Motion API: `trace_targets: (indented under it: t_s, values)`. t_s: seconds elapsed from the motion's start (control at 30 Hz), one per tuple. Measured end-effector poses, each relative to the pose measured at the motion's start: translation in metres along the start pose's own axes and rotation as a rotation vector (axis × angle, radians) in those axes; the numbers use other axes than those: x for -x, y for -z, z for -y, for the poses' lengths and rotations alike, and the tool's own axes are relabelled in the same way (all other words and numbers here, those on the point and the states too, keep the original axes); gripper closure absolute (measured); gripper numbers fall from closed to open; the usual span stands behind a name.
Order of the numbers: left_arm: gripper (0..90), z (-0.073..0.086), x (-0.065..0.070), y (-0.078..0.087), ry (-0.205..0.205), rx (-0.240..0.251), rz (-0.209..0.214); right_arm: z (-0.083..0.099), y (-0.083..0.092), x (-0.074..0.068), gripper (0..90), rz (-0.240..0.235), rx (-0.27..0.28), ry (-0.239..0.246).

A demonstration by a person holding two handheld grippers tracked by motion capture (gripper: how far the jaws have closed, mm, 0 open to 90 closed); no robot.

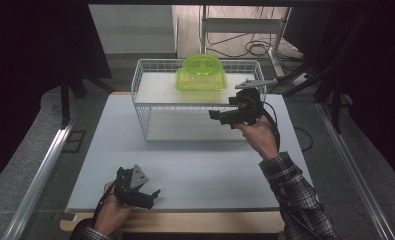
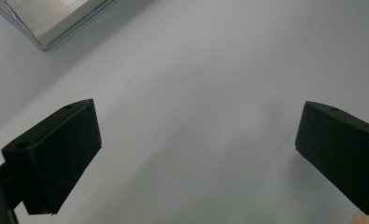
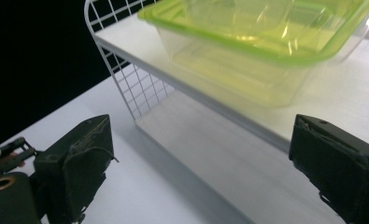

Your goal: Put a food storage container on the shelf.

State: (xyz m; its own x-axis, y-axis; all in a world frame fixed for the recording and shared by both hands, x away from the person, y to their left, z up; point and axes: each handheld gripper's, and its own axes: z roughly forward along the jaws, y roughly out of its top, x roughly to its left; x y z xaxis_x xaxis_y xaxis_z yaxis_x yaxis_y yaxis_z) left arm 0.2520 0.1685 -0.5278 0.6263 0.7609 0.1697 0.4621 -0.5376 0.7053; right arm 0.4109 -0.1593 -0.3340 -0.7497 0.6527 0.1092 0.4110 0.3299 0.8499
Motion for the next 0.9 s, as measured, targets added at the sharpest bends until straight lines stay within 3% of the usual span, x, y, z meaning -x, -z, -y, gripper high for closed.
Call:
trace_targets:
  t_s: [0.5,0.9]
  values:
    - [0.0,0.000,0.000,0.000,-0.004,-0.006,0.000,0.044,0.001,-0.003,2.2,0.002,-0.059,0.025]
    - [0.1,0.000,0.001,0.000,-0.005,-0.007,0.001,0.075,0.009,-0.001,2.1,0.033,-0.059,0.030]
